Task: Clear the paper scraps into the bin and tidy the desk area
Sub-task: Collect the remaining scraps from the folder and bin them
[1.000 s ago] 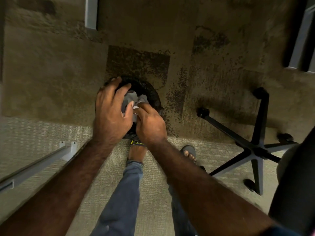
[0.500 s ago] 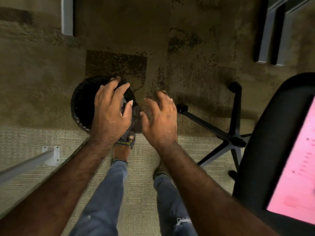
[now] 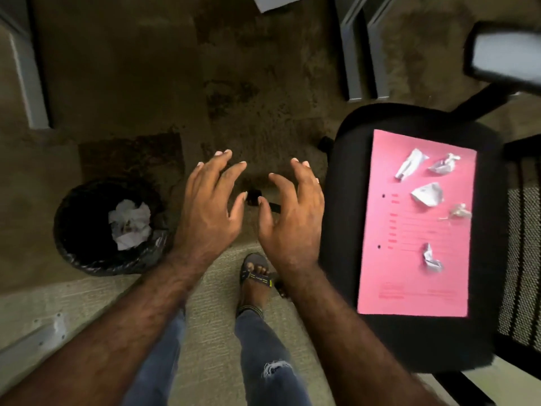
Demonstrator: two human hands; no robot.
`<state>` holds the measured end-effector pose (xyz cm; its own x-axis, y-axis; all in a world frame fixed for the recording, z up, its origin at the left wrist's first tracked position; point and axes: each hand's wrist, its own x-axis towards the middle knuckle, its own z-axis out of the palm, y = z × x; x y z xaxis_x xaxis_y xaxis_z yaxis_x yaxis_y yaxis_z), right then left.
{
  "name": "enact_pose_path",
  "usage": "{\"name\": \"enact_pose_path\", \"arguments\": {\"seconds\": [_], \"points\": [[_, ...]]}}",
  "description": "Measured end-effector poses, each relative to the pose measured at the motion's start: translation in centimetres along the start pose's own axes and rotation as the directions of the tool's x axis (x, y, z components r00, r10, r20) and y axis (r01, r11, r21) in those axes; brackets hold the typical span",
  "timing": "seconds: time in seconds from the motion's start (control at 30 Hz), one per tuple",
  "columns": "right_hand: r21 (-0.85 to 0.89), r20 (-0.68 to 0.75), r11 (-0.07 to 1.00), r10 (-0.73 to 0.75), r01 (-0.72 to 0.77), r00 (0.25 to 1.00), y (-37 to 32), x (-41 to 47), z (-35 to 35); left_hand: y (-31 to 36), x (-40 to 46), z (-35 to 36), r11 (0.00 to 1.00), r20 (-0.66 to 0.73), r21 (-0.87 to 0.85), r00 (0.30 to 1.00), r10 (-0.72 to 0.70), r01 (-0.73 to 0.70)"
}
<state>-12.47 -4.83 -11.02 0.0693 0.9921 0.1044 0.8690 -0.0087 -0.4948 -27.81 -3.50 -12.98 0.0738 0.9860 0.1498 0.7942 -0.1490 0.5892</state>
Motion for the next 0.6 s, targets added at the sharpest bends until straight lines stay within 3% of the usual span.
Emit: {"name": "enact_pose_path", "arguments": {"seconds": [0.23, 0.6], "points": [[0.016, -0.181, 0.991, 0.132, -0.131, 0.975, 4.7, 0.6, -6.3, 7.9, 2.6, 3.2, 0.983, 0.086, -0.041, 0.98, 0.179, -0.176], [-0.075, -0.259, 0.937, 0.312, -0.342, 0.914, 11.6, -0.8, -13.4, 16.8, 4.5, 8.3, 0.936, 0.148, -0.106, 0.925, 0.35, -0.337]]}}
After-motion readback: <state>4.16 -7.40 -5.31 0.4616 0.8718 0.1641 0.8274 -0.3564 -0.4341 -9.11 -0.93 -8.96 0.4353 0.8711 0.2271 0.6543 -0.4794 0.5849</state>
